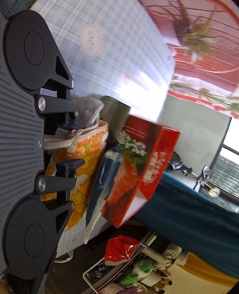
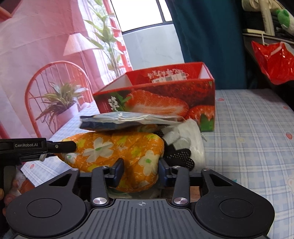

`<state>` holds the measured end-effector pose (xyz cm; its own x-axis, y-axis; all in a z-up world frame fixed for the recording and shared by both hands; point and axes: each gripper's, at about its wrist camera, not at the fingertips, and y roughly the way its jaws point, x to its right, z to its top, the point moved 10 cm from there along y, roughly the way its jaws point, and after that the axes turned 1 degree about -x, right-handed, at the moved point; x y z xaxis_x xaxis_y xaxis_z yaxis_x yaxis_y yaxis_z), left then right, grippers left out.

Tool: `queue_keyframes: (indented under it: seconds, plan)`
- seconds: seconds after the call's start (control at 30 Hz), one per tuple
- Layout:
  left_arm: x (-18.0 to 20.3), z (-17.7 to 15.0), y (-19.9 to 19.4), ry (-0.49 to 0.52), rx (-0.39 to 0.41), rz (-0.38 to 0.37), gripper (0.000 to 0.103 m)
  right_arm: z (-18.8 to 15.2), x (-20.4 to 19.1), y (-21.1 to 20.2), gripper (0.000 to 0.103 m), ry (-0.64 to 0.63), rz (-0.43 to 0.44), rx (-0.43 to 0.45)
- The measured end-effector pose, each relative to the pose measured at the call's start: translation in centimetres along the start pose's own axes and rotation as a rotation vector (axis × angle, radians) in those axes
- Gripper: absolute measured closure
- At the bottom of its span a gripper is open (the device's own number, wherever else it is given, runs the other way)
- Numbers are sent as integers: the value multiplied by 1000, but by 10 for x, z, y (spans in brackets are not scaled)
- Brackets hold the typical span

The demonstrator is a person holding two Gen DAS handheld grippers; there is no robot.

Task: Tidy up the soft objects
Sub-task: 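Close the left gripper on the orange floral cloth while the right gripper grasps it too, then lift the orange floral cloth with both grippers toward the box opening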

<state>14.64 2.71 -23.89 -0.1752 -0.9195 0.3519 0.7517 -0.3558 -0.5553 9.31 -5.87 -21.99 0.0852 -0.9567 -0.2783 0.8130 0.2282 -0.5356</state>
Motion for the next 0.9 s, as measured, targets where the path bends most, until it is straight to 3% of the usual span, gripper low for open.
queue_keyframes:
  seconds: [0.23, 0.5, 0.73, 0.9]
  plan:
    - [4, 6, -10, 25, 39, -7, 76, 3, -3, -5, 77, 5, 16, 16]
    - [-2, -12, 9, -9, -66, -33, 76, -5, 8, 3, 73, 64, 2, -24]
    - [-7, -18, 13, -32, -82, -46, 76, -8, 9, 6, 81, 69, 17, -31]
    - [-4, -13, 8, -18, -44, -48, 85, -4, 2, 1, 91, 40, 44, -5]
